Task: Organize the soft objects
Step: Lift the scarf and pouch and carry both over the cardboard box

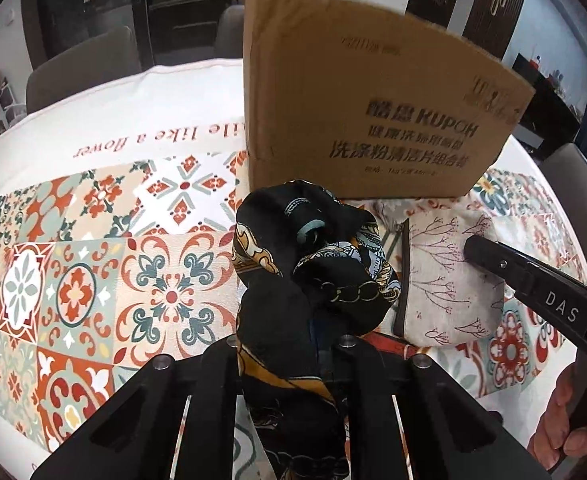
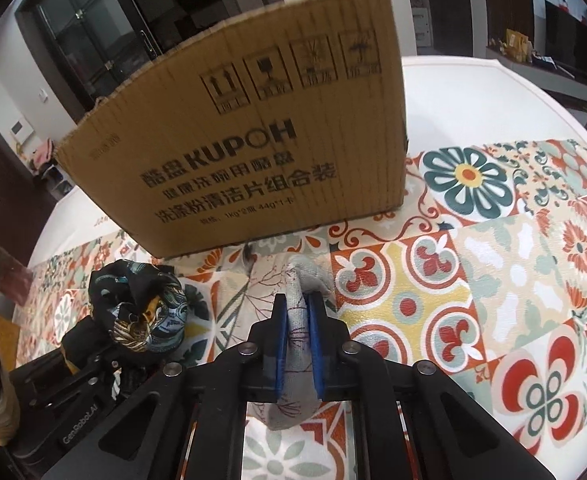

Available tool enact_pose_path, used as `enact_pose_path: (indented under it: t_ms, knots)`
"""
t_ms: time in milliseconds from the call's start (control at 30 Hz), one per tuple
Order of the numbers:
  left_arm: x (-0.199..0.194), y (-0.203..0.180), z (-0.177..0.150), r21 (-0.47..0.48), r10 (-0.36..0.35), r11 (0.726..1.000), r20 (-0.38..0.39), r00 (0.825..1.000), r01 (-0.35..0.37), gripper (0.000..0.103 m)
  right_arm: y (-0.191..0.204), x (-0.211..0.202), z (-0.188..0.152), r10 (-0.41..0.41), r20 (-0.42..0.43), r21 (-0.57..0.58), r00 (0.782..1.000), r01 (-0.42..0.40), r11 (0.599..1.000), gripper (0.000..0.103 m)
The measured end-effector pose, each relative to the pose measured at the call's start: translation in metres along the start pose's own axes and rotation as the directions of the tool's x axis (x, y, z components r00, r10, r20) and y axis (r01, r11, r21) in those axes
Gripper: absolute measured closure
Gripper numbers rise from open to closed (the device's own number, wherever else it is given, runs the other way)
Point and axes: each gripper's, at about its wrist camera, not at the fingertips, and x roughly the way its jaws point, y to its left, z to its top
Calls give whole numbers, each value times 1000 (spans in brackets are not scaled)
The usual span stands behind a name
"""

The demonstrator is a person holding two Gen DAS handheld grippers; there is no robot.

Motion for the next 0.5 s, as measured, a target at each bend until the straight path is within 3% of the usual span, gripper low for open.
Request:
enact_pose_path:
  t_ms: [500]
  knots:
    - [-56, -14, 4, 28, -6, 1000, 120, 993, 2, 89, -1, -62, -1, -1, 119, -9, 993, 2, 1000, 91]
